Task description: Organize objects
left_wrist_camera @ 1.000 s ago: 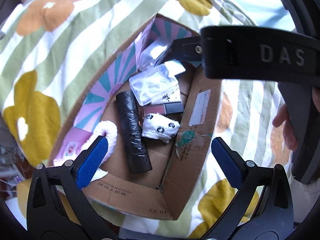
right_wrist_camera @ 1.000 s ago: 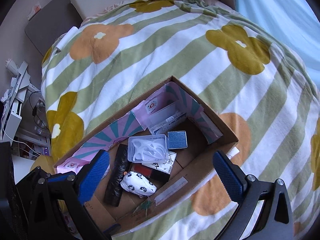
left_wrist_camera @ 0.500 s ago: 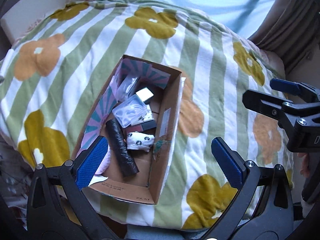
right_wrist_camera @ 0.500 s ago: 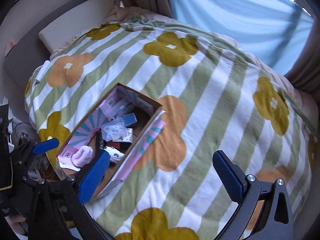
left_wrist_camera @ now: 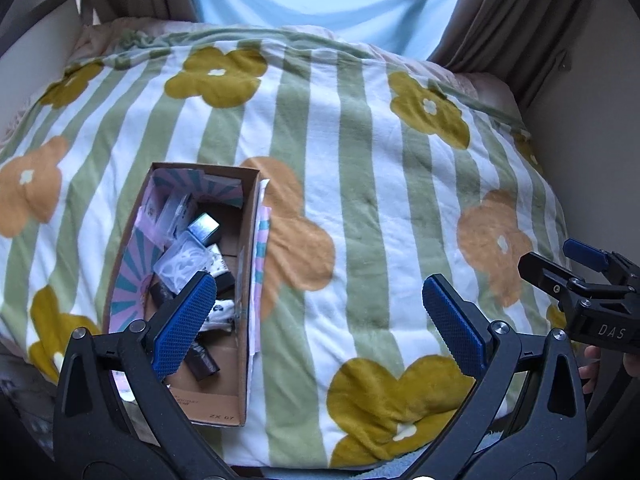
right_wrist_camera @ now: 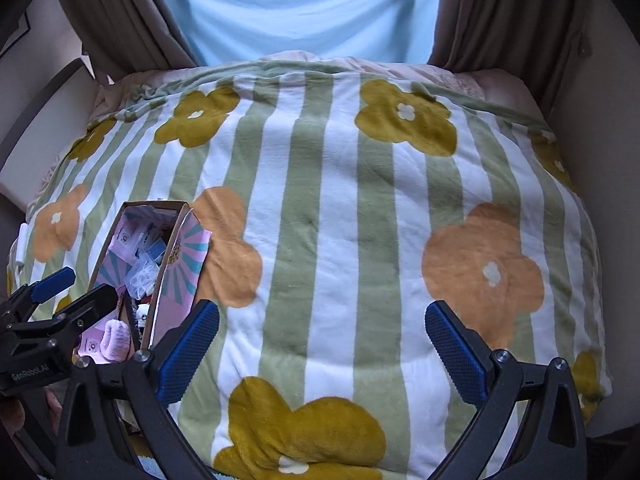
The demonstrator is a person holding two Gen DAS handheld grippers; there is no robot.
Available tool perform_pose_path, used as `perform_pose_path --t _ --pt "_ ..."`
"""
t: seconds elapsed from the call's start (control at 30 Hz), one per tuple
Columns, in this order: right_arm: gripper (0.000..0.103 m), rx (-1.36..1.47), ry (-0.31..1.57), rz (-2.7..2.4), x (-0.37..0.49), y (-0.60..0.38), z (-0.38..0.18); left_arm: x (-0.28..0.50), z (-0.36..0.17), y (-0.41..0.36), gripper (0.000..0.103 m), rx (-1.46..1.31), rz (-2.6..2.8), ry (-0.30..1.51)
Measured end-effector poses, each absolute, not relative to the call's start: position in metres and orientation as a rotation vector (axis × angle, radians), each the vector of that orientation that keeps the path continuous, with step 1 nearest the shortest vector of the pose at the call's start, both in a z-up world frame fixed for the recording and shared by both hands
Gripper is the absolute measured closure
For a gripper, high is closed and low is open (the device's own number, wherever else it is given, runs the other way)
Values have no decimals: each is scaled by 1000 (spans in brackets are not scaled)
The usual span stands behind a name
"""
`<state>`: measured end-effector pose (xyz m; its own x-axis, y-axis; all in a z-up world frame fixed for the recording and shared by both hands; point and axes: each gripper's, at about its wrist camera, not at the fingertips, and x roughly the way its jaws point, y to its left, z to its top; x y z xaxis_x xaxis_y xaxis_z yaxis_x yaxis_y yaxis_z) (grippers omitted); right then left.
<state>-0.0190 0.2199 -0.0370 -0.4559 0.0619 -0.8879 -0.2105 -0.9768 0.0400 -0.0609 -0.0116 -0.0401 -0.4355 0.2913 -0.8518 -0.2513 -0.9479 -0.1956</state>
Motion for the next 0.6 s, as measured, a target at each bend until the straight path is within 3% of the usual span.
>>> perform_pose_path --t 0.6 --pt "1 -1463 292 2499 -5 241 -30 -59 -36 12 0 -1415 2380 23"
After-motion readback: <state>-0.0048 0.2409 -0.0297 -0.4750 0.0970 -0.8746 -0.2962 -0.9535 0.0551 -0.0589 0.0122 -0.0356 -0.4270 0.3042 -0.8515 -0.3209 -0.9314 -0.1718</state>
